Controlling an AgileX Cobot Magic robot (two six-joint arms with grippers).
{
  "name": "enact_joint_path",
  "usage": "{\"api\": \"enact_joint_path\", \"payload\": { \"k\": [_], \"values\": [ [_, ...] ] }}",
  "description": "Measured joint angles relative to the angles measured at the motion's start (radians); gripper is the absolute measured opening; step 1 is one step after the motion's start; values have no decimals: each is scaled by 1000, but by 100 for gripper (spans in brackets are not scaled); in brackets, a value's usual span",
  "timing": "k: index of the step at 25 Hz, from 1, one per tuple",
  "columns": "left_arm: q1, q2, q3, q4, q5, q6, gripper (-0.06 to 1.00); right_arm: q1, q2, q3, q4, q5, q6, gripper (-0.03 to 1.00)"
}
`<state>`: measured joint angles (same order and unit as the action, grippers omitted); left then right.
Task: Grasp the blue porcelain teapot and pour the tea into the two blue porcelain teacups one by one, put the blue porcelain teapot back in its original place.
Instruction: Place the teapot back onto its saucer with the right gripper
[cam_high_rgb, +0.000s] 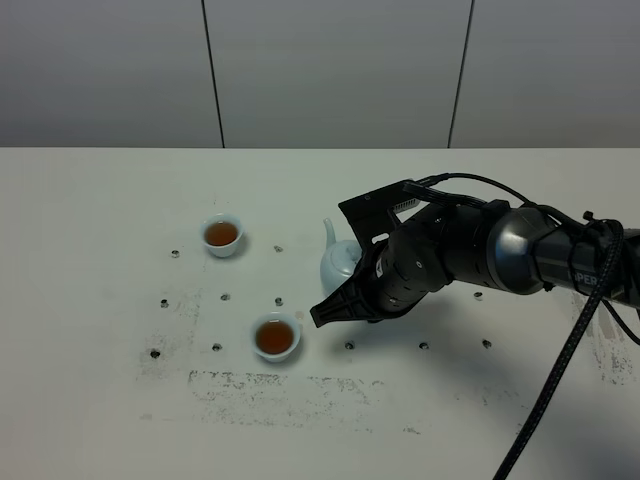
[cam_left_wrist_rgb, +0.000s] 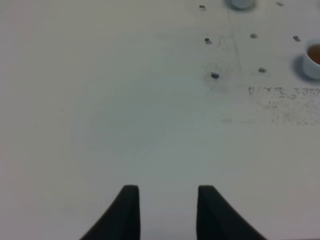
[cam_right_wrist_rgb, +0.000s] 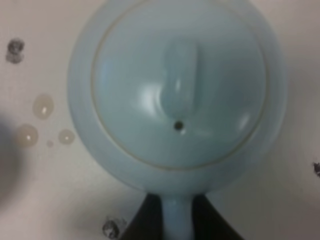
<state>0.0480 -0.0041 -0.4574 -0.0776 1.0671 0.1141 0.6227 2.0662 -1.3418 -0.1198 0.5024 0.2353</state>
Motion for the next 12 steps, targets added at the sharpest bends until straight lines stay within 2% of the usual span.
{"api": "enact_joint_path", "payload": {
  "k": [12],
  "values": [
    [0, 0, 0, 0, 0, 0, 34, 0, -1, -2, -14, -12, 0, 27]
  ]
}}
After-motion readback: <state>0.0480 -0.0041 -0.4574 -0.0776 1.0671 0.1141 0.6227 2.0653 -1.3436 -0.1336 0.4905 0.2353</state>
